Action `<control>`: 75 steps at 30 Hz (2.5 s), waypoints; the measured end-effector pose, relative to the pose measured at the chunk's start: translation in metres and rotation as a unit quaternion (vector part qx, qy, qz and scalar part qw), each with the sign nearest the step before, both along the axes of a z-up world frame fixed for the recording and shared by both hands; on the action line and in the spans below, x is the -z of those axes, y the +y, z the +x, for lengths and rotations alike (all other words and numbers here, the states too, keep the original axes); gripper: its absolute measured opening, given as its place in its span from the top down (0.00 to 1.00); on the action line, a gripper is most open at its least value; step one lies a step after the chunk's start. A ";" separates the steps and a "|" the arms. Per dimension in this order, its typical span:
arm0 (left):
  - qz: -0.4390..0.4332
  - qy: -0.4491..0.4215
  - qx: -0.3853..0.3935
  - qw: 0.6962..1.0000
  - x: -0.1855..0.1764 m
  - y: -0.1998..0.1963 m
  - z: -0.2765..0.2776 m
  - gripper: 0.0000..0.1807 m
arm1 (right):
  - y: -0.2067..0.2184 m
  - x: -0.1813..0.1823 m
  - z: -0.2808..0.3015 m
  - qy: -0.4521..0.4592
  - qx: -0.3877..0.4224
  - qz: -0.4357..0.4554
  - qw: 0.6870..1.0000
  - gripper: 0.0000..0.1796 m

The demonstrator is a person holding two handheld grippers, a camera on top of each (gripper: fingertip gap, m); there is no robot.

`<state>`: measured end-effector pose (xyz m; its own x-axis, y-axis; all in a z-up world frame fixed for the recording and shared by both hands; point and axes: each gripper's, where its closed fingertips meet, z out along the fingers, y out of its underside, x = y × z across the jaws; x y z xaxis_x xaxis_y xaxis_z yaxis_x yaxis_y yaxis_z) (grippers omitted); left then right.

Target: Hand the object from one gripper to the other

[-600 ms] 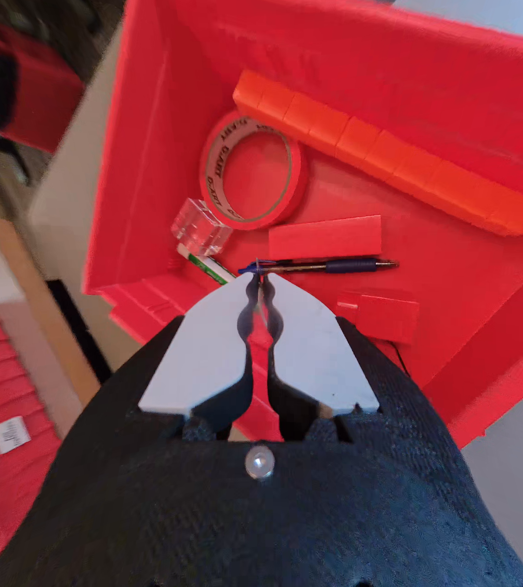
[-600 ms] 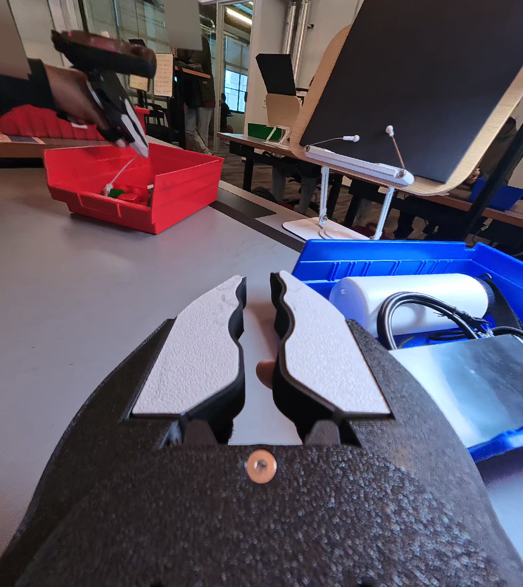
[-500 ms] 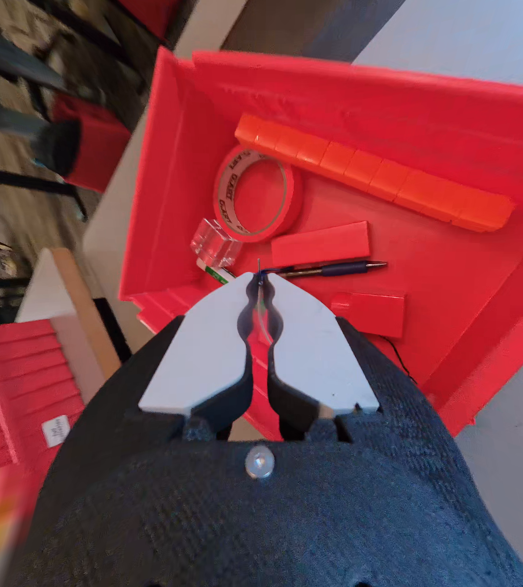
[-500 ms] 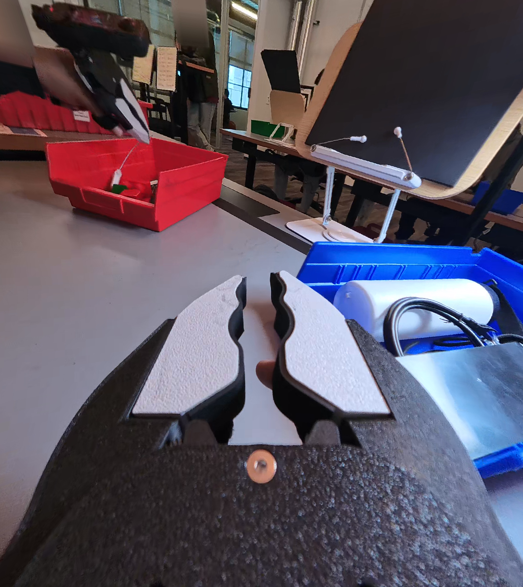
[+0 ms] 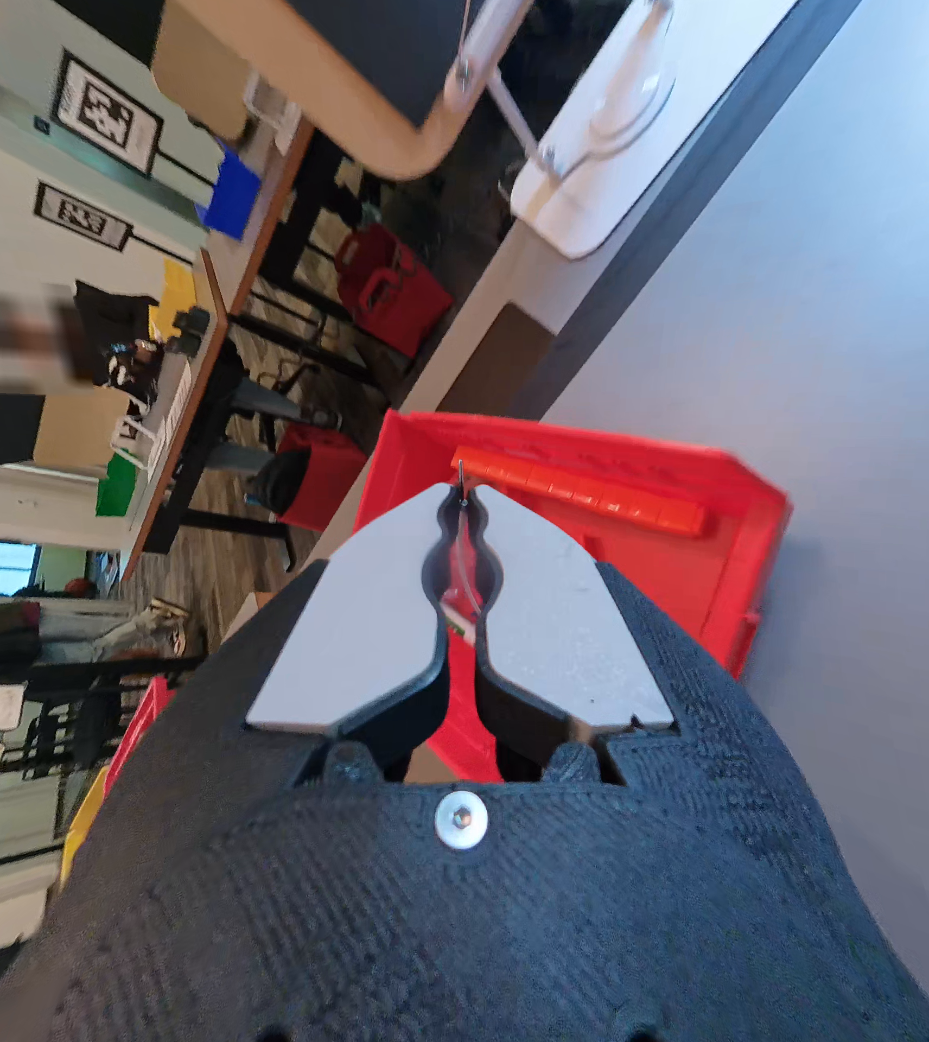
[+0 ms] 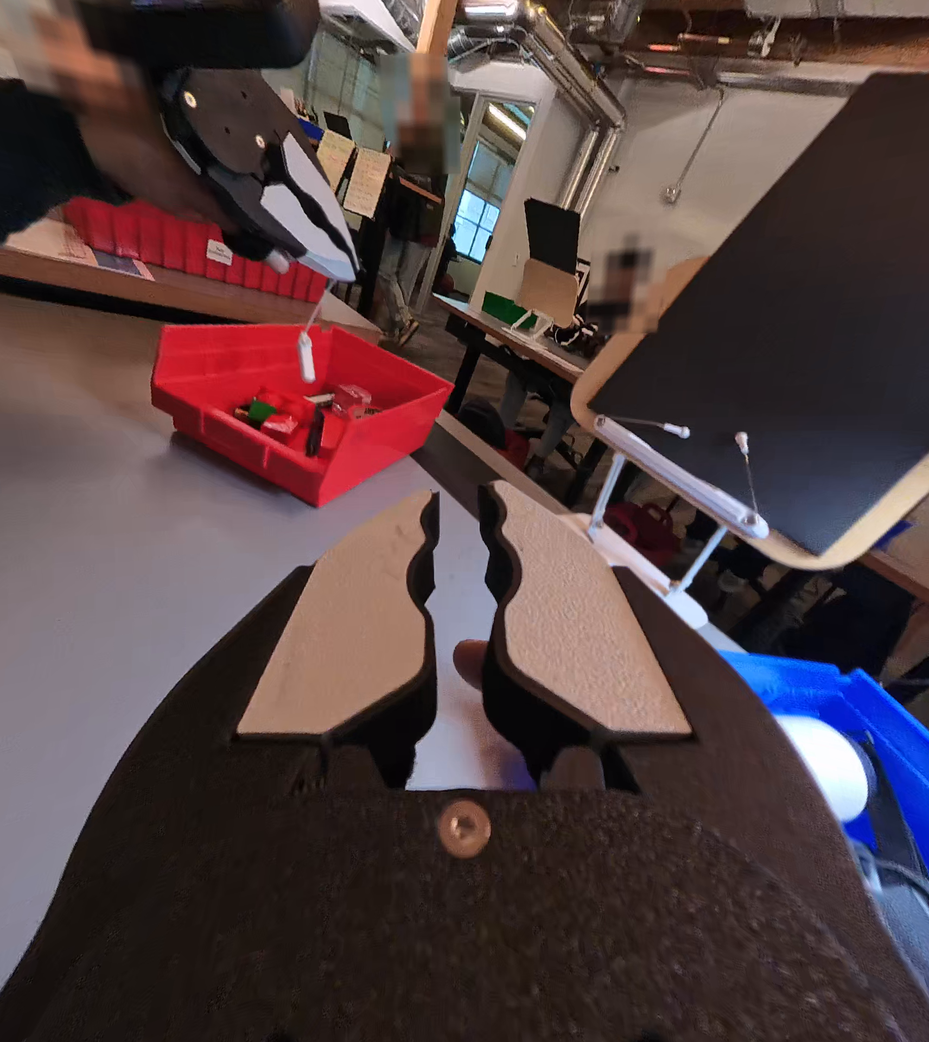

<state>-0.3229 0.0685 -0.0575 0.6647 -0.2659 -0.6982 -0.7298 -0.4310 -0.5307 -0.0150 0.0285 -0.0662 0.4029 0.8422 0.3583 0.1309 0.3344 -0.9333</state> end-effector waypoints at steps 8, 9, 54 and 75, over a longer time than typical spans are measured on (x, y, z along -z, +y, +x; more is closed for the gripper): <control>0.063 -0.200 0.156 0.965 -0.042 -0.010 0.118 0.99 | -0.004 -0.038 -0.085 -0.042 -0.075 -0.009 0.996 0.88; 0.065 -0.237 0.183 0.952 -0.048 -0.013 0.134 0.99 | -0.004 -0.037 -0.094 -0.053 -0.087 -0.018 0.995 0.87; -0.002 -0.495 0.420 0.760 -0.038 -0.050 0.234 0.99 | -0.014 -0.018 -0.098 -0.002 -0.263 -0.169 0.950 0.95; -0.078 -0.496 0.498 0.707 -0.014 -0.068 0.246 0.92 | -0.022 -0.053 -0.078 0.071 -0.311 -0.180 0.930 0.99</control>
